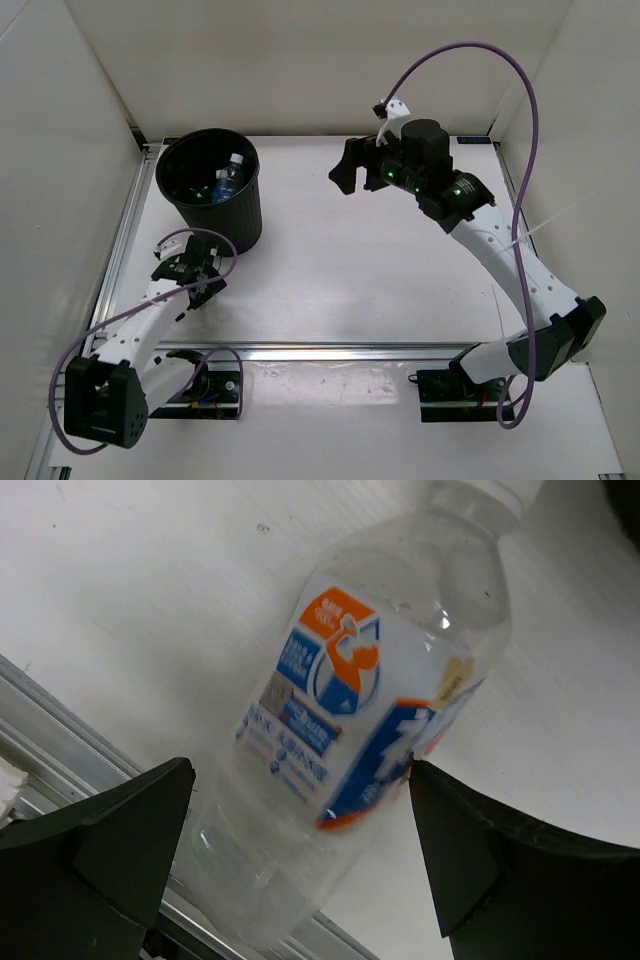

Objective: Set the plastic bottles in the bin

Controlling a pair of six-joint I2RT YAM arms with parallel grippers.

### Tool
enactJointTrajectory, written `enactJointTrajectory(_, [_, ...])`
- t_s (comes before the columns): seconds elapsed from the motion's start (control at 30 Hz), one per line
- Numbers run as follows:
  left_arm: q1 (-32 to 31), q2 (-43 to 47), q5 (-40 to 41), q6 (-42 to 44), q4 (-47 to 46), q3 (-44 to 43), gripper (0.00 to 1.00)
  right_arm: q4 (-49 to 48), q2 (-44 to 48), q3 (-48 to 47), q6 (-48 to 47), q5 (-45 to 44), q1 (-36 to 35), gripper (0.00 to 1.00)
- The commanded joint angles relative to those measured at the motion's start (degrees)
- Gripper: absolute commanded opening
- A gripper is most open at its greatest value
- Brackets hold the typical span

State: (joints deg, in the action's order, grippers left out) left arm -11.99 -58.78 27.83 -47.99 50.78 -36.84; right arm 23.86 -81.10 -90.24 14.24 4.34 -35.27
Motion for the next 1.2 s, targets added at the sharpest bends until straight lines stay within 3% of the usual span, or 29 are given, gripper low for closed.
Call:
enactJointTrajectory(0.0, [1.7,-5.0,-0.6,-0.8,-2.1,0.1,1.0,-0.8,2.2,0.8,-1.7,-0.8,0.2,1.0])
enactJointTrajectory(0.23, [2.2,-9.9,-3.4,-0.8,-6.0,-0.1,0.99,-0.8,2.2,0.8,-2.2,-1.4,0.2,1.0])
enactJointTrajectory(0.27, [2.2,-9.9,-4.2,-1.6,-6.0,-0.1,0.94,-0.8,2.2,0.8,-2.2,-1.4,0.2,1.0])
enactJointTrajectory(0.3, [2.2,-9.9,-5.3,-1.6,-6.0,-0.1,0.82,-0.8,2.2,1.4,-2.2,-1.4,0.2,1.0])
enactJointTrajectory(0.33, [2.2,-8.8,-5.9,-2.3,-6.0,-0.1,0.61,-0.8,2.7,1.4,-2.2,-1.4,0.2,1.0])
enactJointTrajectory(0.37, [2.2,-8.0,-5.9,-4.0,-4.3,-0.8,0.56,-0.8,2.7,1.4,-2.2,-1.4,0.2,1.0])
enactJointTrajectory(0.5, [2.2,-1.9,-0.7,-14.6,10.1,-11.2,0.58,-0.8,3.2,3.2,-2.7,-2.0,0.2,1.0])
enactJointTrajectory(0.7, [1.7,4.0,8.4,-20.9,22.3,-40.8,0.51,-0.8,3.2,3.8,-2.7,-2.5,0.2,1.0])
enactJointTrajectory(0.77, [1.7,1.8,12.3,-18.3,21.4,-51.3,0.51,-0.8,2.7,3.1,-2.7,-2.5,0.2,1.0])
enactJointTrajectory(0.8, [1.7,0.6,12.9,-12.6,19.2,-53.8,0.51,-0.8,2.1,3.0,-2.2,-1.9,0.2,1.0])
enactJointTrajectory(0.97, [1.7,-6.9,10.5,3.6,0.3,-59.7,0.56,-0.8,0.1,1.0,-1.0,-0.5,0.2,1.0])
enactJointTrajectory(1.03, [1.7,-13.5,7.1,7.4,-3.8,-62.9,0.62,-0.8,-1.1,-0.1,-0.4,0.1,0.2,1.0])
enactJointTrajectory(1.1, [1.7,-20.5,5.7,9.3,-3.9,-67.3,0.72,-1.4,-1.1,-0.1,-0.4,0.6,0.2,1.0])
enactJointTrajectory(1.13, [1.7,-22.3,4.7,10.0,-3.9,-68.2,0.91,-1.4,-1.1,-0.6,-0.4,0.6,0.2,1.0])
enactJointTrajectory(1.17, [1.7,-23.8,4.7,11.1,-4.5,-69.0,0.97,-1.4,-1.1,-0.6,-0.4,0.6,0.2,1.0])
